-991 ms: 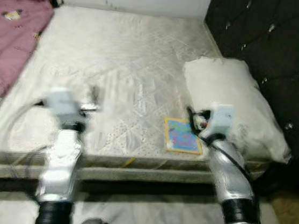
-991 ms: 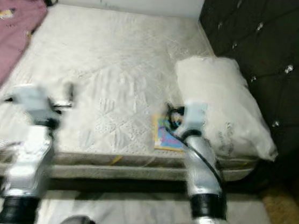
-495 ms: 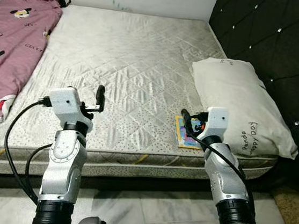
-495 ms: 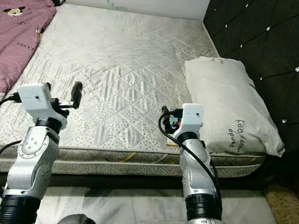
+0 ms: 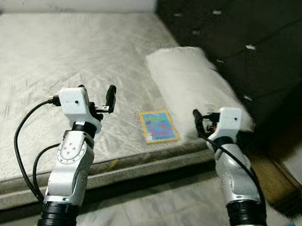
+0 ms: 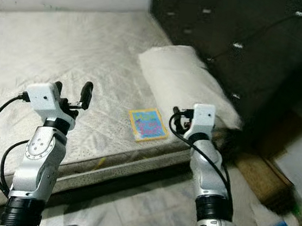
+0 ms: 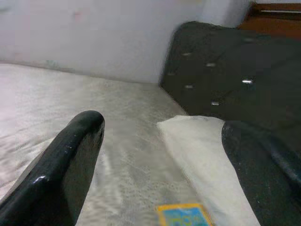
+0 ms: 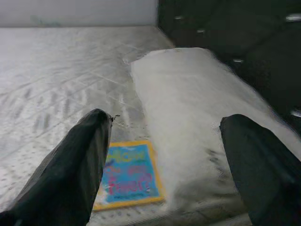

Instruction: Clean up the room

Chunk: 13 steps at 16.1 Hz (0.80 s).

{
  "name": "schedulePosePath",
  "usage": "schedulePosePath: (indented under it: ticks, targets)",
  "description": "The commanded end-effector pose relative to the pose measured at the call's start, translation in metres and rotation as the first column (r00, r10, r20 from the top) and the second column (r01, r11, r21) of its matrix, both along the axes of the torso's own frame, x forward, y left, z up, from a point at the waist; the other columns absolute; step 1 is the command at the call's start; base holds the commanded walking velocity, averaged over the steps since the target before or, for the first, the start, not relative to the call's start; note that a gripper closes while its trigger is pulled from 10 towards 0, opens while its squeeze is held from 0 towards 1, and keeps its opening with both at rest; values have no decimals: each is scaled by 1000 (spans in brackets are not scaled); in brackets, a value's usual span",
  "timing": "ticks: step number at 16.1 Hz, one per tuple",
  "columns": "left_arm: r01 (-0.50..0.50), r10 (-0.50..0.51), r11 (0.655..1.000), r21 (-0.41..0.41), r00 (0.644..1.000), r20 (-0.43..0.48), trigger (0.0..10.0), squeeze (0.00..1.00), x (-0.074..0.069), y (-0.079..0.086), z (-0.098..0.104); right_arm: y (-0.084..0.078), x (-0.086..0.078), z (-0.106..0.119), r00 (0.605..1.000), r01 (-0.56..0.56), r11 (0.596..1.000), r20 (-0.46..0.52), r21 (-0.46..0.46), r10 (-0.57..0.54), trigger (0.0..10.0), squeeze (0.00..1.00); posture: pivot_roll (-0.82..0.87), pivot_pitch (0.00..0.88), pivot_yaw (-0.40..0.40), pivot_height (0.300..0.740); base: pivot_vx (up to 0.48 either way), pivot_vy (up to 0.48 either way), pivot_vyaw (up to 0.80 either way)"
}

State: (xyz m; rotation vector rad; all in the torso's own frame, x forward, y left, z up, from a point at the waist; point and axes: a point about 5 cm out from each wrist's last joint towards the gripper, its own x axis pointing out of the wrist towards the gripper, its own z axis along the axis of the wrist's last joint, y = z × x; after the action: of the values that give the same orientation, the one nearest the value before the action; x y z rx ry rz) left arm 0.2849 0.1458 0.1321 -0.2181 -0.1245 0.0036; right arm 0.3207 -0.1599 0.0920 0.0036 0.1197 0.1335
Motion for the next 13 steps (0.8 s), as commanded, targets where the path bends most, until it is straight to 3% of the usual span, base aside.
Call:
schedulePosePath:
  ticks: [1,7,13]
  targets:
    - [-17,17,1000,-5,1000,-8,10000,0,-2,4,-2,9,3,4,1000,-21,1000,18,3,21,10000,0,-30,3,-23,740,356,0,0]
    - [-31,31,1000,-6,999,-26,10000,0,-1,5,-4,9,4,5,1000,-20,1000,23,1,19,10000,0,-27,6,-24,740,346,0,0]
    - [-66,65,998,-13,997,-46,10000,0,-3,1,-9,10,3,4,999,-32,999,30,4,32,10000,0,-24,14,-26,740,0,0,0]
